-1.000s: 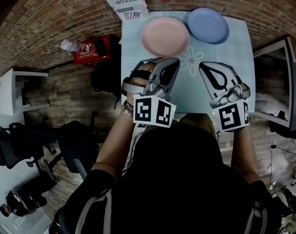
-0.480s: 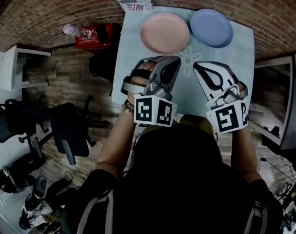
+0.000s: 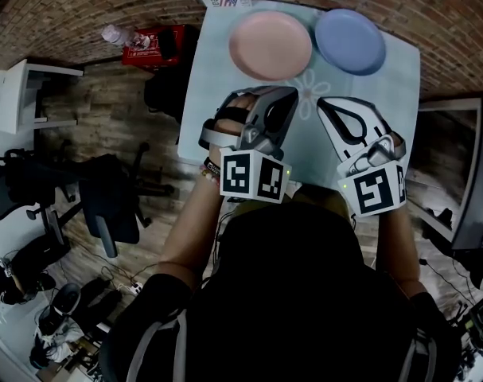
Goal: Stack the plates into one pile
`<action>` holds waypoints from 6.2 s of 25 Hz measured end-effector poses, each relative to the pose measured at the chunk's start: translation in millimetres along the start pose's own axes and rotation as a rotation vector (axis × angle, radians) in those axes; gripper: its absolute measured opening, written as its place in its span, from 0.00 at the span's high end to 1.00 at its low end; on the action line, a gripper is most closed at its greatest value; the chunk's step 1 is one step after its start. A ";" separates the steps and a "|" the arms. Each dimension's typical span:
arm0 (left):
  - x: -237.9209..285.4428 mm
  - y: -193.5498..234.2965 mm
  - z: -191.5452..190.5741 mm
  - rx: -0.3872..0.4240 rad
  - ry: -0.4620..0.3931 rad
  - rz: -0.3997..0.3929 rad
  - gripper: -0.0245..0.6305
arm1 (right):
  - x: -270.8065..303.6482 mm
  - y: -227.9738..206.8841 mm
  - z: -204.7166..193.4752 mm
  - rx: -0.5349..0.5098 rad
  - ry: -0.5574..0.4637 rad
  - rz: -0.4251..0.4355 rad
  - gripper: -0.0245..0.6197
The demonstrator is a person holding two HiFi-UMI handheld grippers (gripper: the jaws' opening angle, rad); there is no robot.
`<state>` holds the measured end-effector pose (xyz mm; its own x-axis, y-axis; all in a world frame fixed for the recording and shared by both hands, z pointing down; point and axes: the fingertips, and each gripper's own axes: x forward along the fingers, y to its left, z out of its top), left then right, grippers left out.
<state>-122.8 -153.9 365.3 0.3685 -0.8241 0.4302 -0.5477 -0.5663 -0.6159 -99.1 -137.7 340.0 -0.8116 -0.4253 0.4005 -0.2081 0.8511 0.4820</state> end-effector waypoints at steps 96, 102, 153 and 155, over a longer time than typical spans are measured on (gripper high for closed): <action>5.7 18.0 -56.0 0.354 0.205 -0.157 0.87 | 16.5 -4.2 5.0 0.060 0.010 -0.083 0.91; 8.9 17.1 -42.1 0.365 0.178 -0.158 0.87 | 9.7 -10.7 1.5 0.053 0.021 -0.103 0.91; 233.0 -110.3 10.5 0.382 0.145 -0.486 0.85 | -71.8 -111.3 -189.1 0.262 0.198 -0.247 0.91; 244.5 -116.0 2.7 0.376 0.156 -0.502 0.85 | -68.5 -112.5 -197.5 0.267 0.205 -0.243 0.91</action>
<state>32.8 -289.8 540.2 0.3826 -0.4630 0.7995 -0.0256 -0.8704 -0.4918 87.7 -265.2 412.2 -0.6016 -0.6531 0.4599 -0.5366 0.7569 0.3730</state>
